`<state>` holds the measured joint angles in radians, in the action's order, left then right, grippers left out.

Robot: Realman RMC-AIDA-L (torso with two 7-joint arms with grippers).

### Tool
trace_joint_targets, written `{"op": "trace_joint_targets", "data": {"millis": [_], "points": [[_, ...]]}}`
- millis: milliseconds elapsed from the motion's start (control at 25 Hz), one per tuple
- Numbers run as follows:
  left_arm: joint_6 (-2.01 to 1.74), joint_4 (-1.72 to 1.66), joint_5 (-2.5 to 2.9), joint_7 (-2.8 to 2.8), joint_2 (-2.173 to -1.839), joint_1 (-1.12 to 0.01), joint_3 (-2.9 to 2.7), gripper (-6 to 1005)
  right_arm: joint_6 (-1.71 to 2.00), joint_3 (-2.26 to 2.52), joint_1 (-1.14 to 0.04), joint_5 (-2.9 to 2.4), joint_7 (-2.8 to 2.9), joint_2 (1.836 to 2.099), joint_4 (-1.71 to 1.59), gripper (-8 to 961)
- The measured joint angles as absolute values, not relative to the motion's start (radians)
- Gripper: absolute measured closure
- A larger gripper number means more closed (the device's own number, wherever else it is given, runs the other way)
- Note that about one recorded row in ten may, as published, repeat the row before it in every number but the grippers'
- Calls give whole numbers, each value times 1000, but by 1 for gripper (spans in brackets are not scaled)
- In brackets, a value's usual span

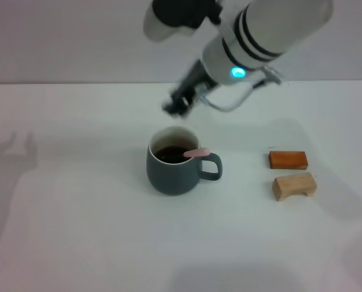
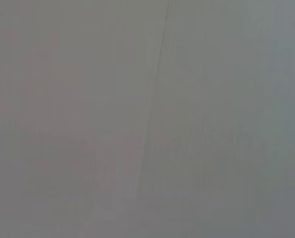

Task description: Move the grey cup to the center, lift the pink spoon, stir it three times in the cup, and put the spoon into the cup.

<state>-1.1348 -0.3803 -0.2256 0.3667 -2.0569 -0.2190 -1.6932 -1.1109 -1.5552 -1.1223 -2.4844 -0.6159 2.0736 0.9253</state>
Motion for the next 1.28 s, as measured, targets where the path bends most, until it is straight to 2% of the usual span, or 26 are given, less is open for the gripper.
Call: {"op": "trace_joint_targets", "data": {"millis": [120,280,520,680,960,1280], "points": [[-1134,-378,-226,362,-2057,-222,-1692,665,-870,-1487,-973,-2478,-628,2074,1089,680],[-1133,-377,-227,356,-2059,-225,-1678,665,-440,-1306,-686,-2480,-662,2076,1280,680],[-1141,-376,-227,357,-2061,-224,-1670,664,175,-1133,-299,-2474,-661,2081,1319,679],[-1160,-376,-227,356,-2062,-219,-1671,664,482,-1143,-103,-2414,-646,2079,1289,679],[-1177,-374,-227,319,-2063,-221,-1656,664,790,-1284,56,-2132,-642,2078,1140,680],[-1183,-323,-227,289,-2058,-246,-1544,663,942,-1360,72,-2009,-564,2076,925,679]]}}
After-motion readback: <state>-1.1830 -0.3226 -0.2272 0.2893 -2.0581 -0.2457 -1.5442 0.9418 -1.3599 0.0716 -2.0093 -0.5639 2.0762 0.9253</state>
